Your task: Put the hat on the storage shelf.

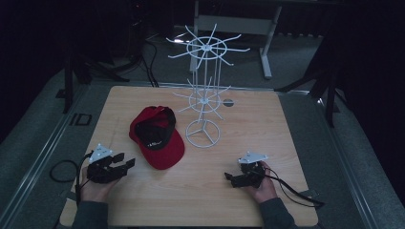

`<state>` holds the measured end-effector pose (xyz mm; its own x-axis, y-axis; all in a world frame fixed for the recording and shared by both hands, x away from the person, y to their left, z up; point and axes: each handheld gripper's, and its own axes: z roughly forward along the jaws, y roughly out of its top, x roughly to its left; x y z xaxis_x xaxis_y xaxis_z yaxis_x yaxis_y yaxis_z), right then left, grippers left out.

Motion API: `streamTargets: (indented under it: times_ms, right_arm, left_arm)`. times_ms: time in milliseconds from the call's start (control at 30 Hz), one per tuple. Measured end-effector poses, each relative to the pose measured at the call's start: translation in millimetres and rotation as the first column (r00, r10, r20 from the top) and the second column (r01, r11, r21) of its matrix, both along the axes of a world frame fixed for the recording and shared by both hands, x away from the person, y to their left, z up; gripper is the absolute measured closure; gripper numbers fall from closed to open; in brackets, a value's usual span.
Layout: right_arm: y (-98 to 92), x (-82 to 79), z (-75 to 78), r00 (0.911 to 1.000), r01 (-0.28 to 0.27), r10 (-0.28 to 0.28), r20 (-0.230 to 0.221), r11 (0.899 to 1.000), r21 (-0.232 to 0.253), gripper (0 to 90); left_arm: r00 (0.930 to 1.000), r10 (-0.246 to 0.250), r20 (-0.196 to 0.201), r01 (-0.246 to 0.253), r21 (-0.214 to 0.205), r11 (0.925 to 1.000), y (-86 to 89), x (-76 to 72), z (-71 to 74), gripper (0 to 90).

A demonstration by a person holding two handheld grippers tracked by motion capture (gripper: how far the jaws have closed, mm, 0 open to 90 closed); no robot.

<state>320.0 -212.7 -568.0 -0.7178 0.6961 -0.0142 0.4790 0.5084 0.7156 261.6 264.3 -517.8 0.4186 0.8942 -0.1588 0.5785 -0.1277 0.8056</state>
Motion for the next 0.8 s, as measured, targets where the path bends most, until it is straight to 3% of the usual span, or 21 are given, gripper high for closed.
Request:
streamTargets:
  times_ms: [133,333,533,600,667,800]
  right_arm:
    - [0.2,0.1,0.1,1.0,0.003,-0.003,-0.002,1.0,0.0,12.0]
    - [0.3,0.1,0.1,1.0,0.003,-0.003,-0.003,1.0,0.001,12.0]
    - [0.3,0.2,0.1,1.0,0.002,-0.002,-0.002,1.0,0.001,12.0]
    - [0.3,0.3,0.0,1.0,0.003,-0.003,-0.002,1.0,0.001,12.0]
    - [0.3,0.4,0.0,1.0,0.002,-0.002,-0.002,1.0,0.001,12.0]
    - [0.3,0.5,0.1,1.0,0.001,-0.001,-0.003,1.0,0.001,12.0]
  left_arm:
    - [0.9998,-0.02,-0.005,0.02,-0.014,0.9997,-5.8,0.7,4.1,47.9]
    - [0.9979,-0.062,-0.019,0.062,0.024,0.9978,-19.9,2.2,6.1,47.3]
    - [0.9952,-0.094,-0.027,0.095,0.012,0.9954,-30.2,4.2,5.4,46.7]
    - [0.9938,-0.105,-0.037,0.105,0.012,0.9944,-34.4,5.6,4.3,46.7]
    - [0.9924,-0.114,-0.047,0.116,0.04,0.9925,-40.1,6.6,2.9,46.5]
    - [0.9887,-0.13,-0.075,0.133,0.038,0.9904,-48.6,11.1,-1.7,46.5]
